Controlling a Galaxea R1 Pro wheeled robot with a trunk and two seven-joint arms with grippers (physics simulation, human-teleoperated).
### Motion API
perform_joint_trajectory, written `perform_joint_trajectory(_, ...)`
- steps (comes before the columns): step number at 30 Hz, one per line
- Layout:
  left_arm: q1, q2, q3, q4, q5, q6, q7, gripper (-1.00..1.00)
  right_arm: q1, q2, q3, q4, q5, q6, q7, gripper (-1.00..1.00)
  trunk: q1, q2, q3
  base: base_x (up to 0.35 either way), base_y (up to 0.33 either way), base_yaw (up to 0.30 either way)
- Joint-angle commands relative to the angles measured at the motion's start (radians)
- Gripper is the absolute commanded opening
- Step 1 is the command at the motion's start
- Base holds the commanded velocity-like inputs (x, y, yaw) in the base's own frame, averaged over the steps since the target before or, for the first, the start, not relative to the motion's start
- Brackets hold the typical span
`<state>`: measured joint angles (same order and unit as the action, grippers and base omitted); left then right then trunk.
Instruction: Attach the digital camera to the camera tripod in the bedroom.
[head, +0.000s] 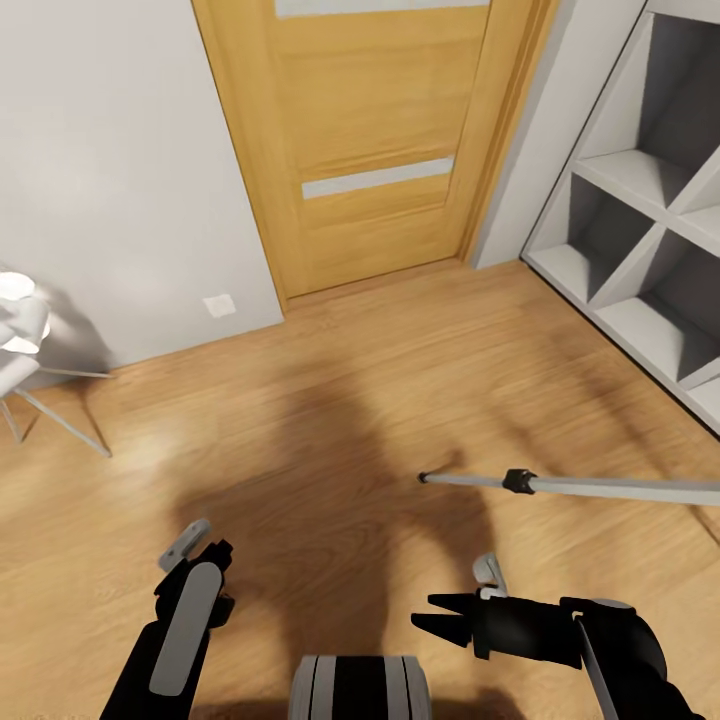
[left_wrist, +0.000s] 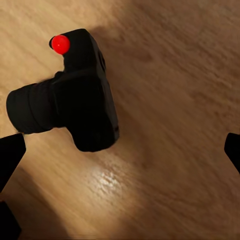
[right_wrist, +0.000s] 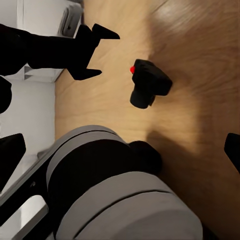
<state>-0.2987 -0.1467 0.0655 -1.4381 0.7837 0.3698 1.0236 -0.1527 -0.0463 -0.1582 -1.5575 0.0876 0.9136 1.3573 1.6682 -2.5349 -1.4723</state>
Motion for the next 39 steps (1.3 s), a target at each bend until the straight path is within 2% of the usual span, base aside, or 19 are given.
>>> perform_joint_trajectory(1,0.0,-0.001,0.002,-0.001,0.003,0.009,0.004,1.0,-0.001,0.0,-0.001,-0.001,0.009,0.009,0.009,1.0,0.0,-0.001,-0.005,0.0,0.0,0.0)
perform_joint_trajectory(21,0.0,0.008,0.003,0.012,0.005,0.007,0.002,1.0,-0.001,-0.001,-0.003,-0.002,-0.001,0.014,0.01,1.0,0.009,-0.005,-0.082,0.0,0.0,0.0)
perform_joint_trajectory(27,0.0,0.01,0.003,0.016,0.005,0.005,0.001,1.0,-0.001,-0.002,-0.025,-0.004,-0.008,0.014,0.011,1.0,0.012,-0.007,-0.105,0.0,0.0,0.0)
perform_joint_trajectory(31,0.0,0.01,0.003,0.016,0.005,0.005,0.001,1.0,-0.001,-0.003,-0.034,-0.007,-0.034,0.01,0.012,1.0,0.014,-0.008,-0.121,0.0,0.0,0.0)
perform_joint_trajectory(34,0.0,0.01,0.003,0.016,0.005,0.005,0.001,1.0,-0.002,-0.005,-0.04,-0.01,-0.077,0.005,0.012,1.0,0.015,-0.008,-0.132,0.0,0.0,0.0)
perform_joint_trajectory(35,0.0,0.01,0.003,0.015,0.005,0.004,0.001,1.0,-0.005,-0.009,-0.049,-0.011,-0.102,0.003,0.012,1.0,0.016,-0.008,-0.136,0.0,0.0,0.0)
perform_joint_trajectory(37,0.0,0.01,0.003,0.015,0.005,0.004,0.001,1.0,-0.009,-0.016,-0.068,-0.011,-0.127,0.001,0.012,1.0,0.016,-0.009,-0.144,0.0,0.0,0.0)
perform_joint_trajectory(39,0.0,0.01,0.002,0.015,0.005,0.004,0.001,1.0,-0.018,-0.025,-0.109,-0.011,-0.157,-0.001,0.011,1.0,0.017,-0.009,-0.152,0.0,0.0,0.0)
